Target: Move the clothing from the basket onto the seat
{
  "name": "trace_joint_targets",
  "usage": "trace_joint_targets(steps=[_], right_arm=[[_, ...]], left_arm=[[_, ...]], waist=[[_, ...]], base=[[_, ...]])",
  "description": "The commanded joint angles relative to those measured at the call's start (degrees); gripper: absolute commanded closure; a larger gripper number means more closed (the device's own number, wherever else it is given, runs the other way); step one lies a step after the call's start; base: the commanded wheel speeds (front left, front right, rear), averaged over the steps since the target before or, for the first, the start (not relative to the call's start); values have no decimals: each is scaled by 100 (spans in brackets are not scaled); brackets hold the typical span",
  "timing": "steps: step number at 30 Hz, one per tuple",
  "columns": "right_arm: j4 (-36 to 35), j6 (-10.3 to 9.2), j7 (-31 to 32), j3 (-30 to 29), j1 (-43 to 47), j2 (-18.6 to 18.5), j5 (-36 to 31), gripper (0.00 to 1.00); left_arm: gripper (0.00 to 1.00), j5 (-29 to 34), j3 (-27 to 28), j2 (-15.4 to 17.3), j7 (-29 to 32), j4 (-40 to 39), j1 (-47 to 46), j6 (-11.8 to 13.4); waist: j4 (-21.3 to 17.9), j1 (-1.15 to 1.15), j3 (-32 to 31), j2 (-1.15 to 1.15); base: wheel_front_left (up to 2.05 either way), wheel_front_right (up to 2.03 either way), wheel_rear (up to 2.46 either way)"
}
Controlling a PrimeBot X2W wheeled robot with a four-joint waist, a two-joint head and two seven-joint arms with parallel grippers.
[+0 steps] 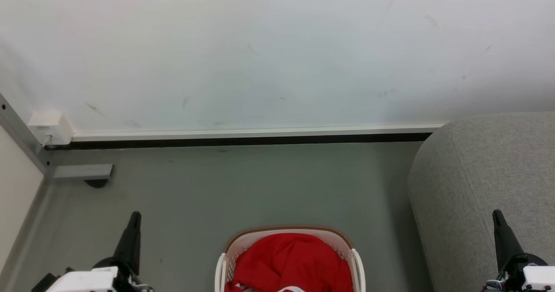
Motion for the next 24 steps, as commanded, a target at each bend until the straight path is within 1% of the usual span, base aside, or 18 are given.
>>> trace_joint_targets(steps=[1, 24], right_arm=[[-21, -20, 9, -23, -83, -35, -17, 100], [-21, -20, 9, -23, -83, -35, -18, 100]], left_arm=[[100, -81, 5, 20, 10, -21, -58, -4], [100, -81, 5, 20, 10, -21, -59, -4]], waist=[[0, 0, 0, 0], [0, 0, 0, 0]], base=[[0, 0, 0], [0, 0, 0]])
